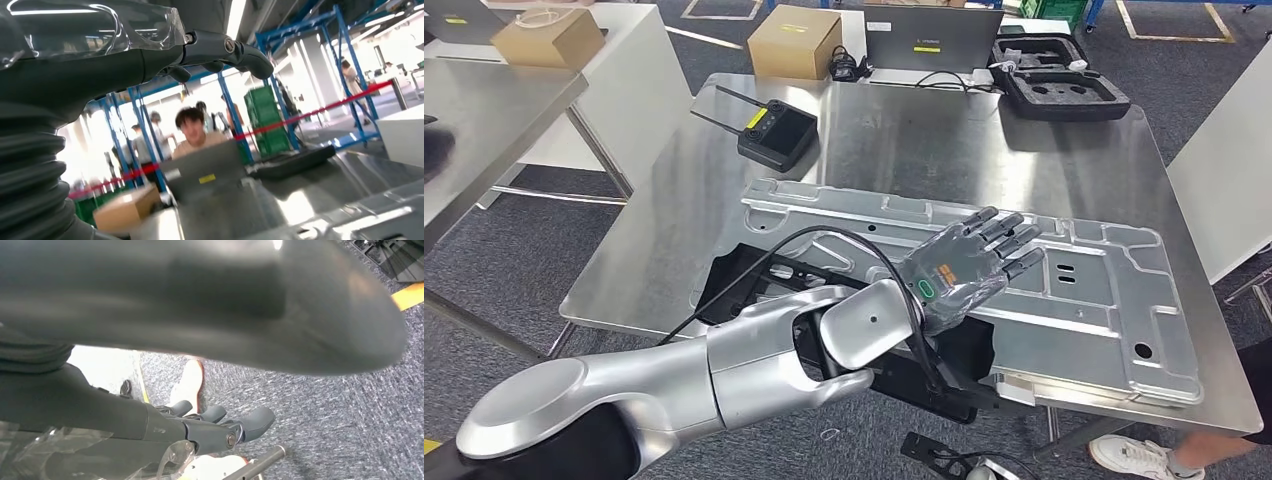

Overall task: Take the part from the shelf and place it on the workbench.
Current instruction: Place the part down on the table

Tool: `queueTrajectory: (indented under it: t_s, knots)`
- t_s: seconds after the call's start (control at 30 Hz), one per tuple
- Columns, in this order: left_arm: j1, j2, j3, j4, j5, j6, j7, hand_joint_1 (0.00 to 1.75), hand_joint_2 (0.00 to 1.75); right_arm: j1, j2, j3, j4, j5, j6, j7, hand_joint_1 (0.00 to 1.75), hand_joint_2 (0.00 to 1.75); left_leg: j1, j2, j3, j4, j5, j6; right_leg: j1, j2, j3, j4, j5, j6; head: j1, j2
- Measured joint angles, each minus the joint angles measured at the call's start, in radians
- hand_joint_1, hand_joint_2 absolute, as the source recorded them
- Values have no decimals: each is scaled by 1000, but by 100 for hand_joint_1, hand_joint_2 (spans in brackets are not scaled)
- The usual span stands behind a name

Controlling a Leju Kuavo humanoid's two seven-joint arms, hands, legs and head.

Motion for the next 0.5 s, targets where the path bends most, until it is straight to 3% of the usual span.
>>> queueTrajectory:
  t_s: [0.07,0.13,0.2,0.27,0.37,0.4,0.43,0.47,0.5]
  knots:
    - [2,0,23,-6,167,-4,-4,0,0,4,4,0,0,-12,-12,0,0,0,-7,0,70,-148,55,19,1,0,-1,0,1,3,0,0]
    - [7,0,64,-11,460,-27,-25,0,0,13,6,-1,0,-28,-31,-2,0,0,-16,1,93,-202,68,31,-1,-2,-2,-2,2,13,0,0]
    - [12,0,105,-17,753,-81,-48,0,0,29,4,-3,0,-41,-48,-5,0,0,-15,2,95,-210,75,35,-2,-4,-1,-4,1,26,-1,0]
    - [15,-1,147,-32,931,-148,-56,0,0,44,-2,-6,0,-51,-58,-9,0,0,-8,3,104,-223,90,39,0,-4,-13,29,-30,34,1,0]
    - [30,-3,214,-72,1027,-229,-41,0,0,62,-12,-11,0,-60,-69,-15,0,0,-8,4,105,-228,98,43,2,-4,-88,216,-135,40,6,0]
    - [40,-3,238,-89,1038,-252,-31,0,0,67,-16,-13,0,-61,-70,-16,0,0,-9,4,104,-227,98,43,2,-4,-109,271,-154,42,8,0]
    - [51,-2,263,-108,1048,-273,-20,0,0,71,-20,-16,0,-61,-71,-16,0,0,-9,3,102,-225,98,43,2,-4,-114,289,-155,43,8,0]
    - [62,-2,291,-133,1061,-294,-7,0,0,74,-24,-20,0,-63,-72,-17,0,0,-8,3,100,-222,98,43,1,-5,-96,263,-136,44,8,0]
    - [73,-1,320,-162,1080,-316,9,0,0,77,-28,-24,0,-65,-73,-18,0,0,-7,2,97,-216,97,42,0,-5,-61,200,-105,45,8,0]
